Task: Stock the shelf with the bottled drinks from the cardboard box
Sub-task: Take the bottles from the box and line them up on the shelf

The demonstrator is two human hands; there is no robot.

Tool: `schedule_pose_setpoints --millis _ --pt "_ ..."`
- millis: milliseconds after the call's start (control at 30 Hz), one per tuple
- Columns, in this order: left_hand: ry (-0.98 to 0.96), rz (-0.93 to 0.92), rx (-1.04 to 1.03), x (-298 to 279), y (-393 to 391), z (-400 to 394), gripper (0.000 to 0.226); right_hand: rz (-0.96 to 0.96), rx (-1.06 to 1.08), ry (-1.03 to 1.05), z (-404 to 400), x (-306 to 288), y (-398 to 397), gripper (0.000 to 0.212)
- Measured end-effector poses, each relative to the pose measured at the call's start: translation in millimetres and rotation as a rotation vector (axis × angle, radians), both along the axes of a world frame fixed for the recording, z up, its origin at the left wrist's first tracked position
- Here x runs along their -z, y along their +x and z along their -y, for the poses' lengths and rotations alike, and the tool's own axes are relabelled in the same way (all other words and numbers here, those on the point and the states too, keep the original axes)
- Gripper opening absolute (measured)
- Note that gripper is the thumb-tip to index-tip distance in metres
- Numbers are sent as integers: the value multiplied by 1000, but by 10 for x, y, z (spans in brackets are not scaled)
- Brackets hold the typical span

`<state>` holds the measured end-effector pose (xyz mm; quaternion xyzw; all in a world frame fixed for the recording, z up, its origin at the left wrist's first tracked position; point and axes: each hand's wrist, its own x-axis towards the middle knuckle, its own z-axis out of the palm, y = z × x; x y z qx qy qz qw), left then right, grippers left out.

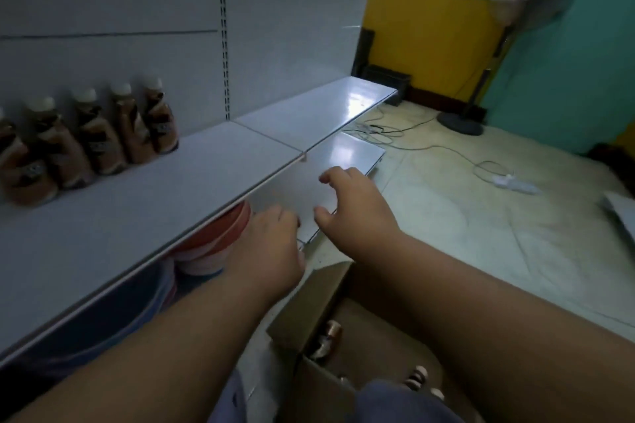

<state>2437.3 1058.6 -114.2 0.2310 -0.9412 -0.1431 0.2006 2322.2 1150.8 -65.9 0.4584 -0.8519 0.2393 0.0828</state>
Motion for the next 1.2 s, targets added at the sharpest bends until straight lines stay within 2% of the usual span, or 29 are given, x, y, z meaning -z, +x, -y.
schedule_pose_setpoints --millis 100,233,433,567,700,833,967,1100,1200 --pt "81 75 10 354 -168 -300 32 46 50 39 -270 235 -202 47" --pt "210 223 21 1002 -535 -632 43 115 65 62 -530 723 -554 45" --pt "326 454 67 2140 -1213 -1018 29 280 138 106 -888 1910 -1152 39" --pt "402 664 74 2883 -1569 -1023 40 393 160 231 -963 2857 -1434 44" --pt "438 786 -76 3455 -1733 -923 59 562 181 422 -1108 3720 -1465 47" --pt "365 934 -220 3816 -1824 -991 62 775 111 601 -1234 4300 -1300 47" --pt "256 919 -263 4017 -1914 -1036 61 847 35 654 -1216 4560 -1167 45" --pt "393 1005 -321 4089 -1873 -942 68 978 28 785 -1259 4670 -1126 49" --pt "428 1090 -248 4161 -1824 -976 64 1092 -27 912 -1349 4712 -1063 69"
